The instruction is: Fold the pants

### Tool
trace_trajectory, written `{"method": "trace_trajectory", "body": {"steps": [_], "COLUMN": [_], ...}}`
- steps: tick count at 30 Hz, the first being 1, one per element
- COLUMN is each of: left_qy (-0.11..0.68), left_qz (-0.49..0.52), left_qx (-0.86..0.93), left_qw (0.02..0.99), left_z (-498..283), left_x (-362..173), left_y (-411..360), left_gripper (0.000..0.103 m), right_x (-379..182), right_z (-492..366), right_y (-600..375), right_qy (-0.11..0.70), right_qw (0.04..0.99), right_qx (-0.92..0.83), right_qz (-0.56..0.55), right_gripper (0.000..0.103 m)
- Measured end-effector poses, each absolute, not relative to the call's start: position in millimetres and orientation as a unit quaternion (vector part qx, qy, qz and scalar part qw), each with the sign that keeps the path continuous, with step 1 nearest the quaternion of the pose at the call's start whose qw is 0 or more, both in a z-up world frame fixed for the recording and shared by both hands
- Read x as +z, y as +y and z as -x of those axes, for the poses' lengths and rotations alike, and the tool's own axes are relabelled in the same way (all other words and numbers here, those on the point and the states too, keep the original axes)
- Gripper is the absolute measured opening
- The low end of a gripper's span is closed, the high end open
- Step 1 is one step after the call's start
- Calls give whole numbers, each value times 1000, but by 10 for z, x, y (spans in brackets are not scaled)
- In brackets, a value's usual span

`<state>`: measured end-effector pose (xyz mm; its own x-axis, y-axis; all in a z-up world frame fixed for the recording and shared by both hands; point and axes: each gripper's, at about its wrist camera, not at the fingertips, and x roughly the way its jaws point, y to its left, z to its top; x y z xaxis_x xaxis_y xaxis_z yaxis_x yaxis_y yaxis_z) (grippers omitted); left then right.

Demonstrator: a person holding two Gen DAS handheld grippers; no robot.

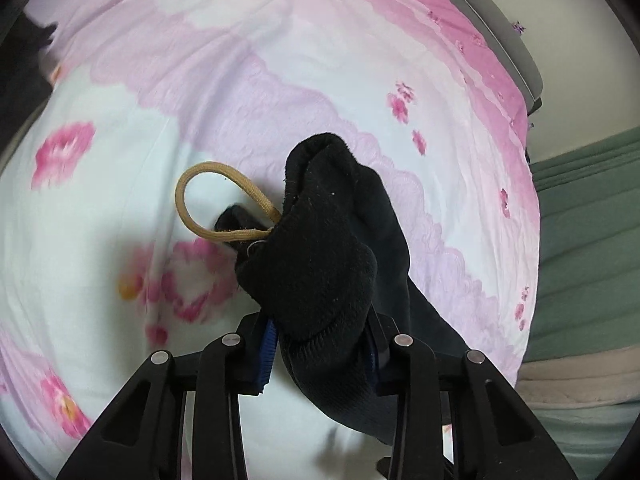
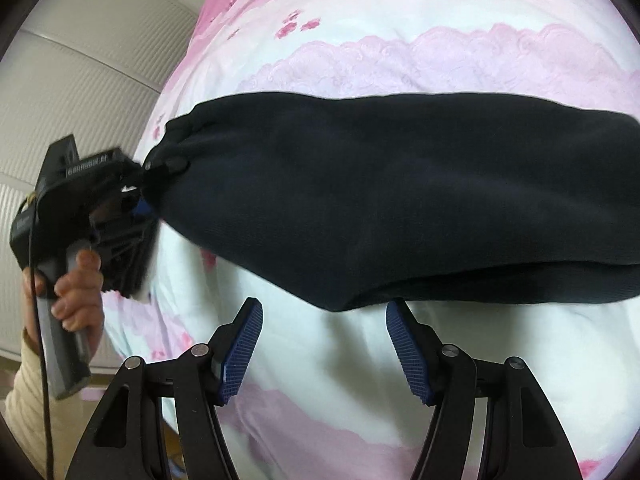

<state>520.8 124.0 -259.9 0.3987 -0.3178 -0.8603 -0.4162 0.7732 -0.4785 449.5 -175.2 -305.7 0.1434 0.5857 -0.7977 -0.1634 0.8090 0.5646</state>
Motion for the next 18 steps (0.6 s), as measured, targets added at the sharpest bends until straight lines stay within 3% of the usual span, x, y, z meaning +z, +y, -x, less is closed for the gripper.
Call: {"method": "trace_trajectory", "body": {"steps": [4, 12, 18], "left_qy": [549, 556, 564], "left_qz": [330, 349, 327], "left_qx": [33, 36, 37], "left_qw": [767, 753, 758], "left_z": [-5229, -5163, -5113], "left_x": [-2589, -2710, -2734], "left_y": [1259, 1369, 1338], "left_gripper": [35, 35, 35], "right_x": [-3139, -2784, -3158], "right_z": [-4580, -4692, -4877], "right_y": [-1670, -1594, -1604], "right_qy": [613, 564, 596], "right_qw": [732, 769, 737], "right_qx": [249, 276, 265], "right_qz": [-163, -121, -177], "right_gripper": [66, 66, 66]}}
